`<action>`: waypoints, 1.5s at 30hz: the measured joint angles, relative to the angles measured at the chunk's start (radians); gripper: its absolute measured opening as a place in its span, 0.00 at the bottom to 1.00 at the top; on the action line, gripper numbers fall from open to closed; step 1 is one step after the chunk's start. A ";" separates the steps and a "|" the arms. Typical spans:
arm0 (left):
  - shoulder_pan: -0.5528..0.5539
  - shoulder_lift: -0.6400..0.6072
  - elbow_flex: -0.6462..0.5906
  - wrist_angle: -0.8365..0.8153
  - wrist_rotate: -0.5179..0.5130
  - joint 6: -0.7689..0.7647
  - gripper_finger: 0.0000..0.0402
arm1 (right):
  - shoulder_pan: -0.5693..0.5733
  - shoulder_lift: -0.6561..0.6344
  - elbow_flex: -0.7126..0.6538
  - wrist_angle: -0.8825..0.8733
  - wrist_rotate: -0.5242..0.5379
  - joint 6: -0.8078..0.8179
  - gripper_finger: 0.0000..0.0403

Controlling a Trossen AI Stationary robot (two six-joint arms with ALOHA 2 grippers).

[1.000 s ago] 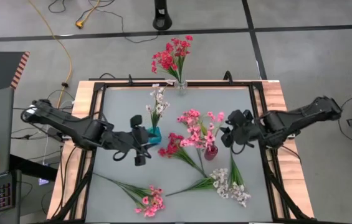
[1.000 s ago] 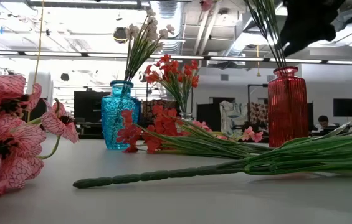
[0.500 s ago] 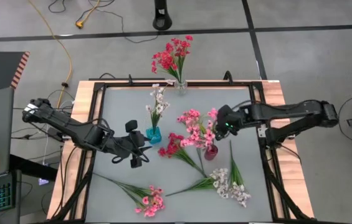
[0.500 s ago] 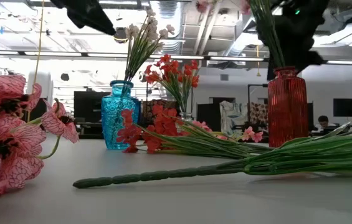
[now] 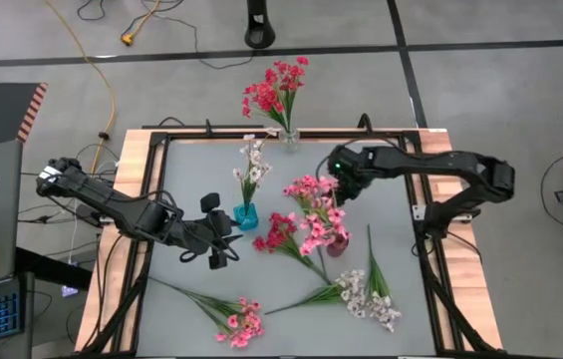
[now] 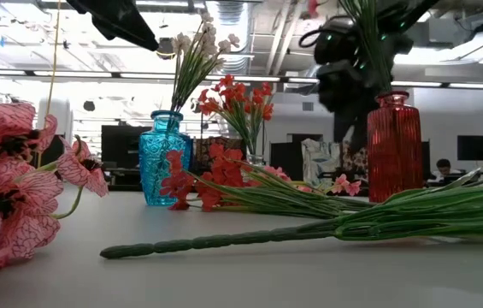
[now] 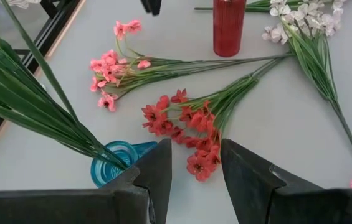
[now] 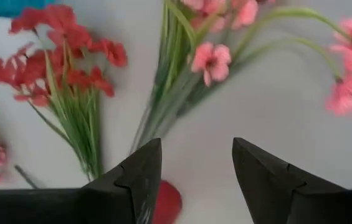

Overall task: Sort flowers into vase by color
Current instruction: Put the top pink flower into the red vase

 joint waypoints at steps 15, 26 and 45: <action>0.000 0.000 0.000 0.000 0.000 0.000 0.31 | 0.059 0.245 0.000 0.203 -0.023 0.068 0.55; 0.000 0.001 0.000 0.000 0.000 0.000 0.31 | 0.084 0.286 0.000 0.278 -0.020 0.106 0.55; 0.000 0.001 0.000 0.003 0.000 -0.007 0.31 | 0.108 0.327 0.002 0.302 0.038 0.140 0.32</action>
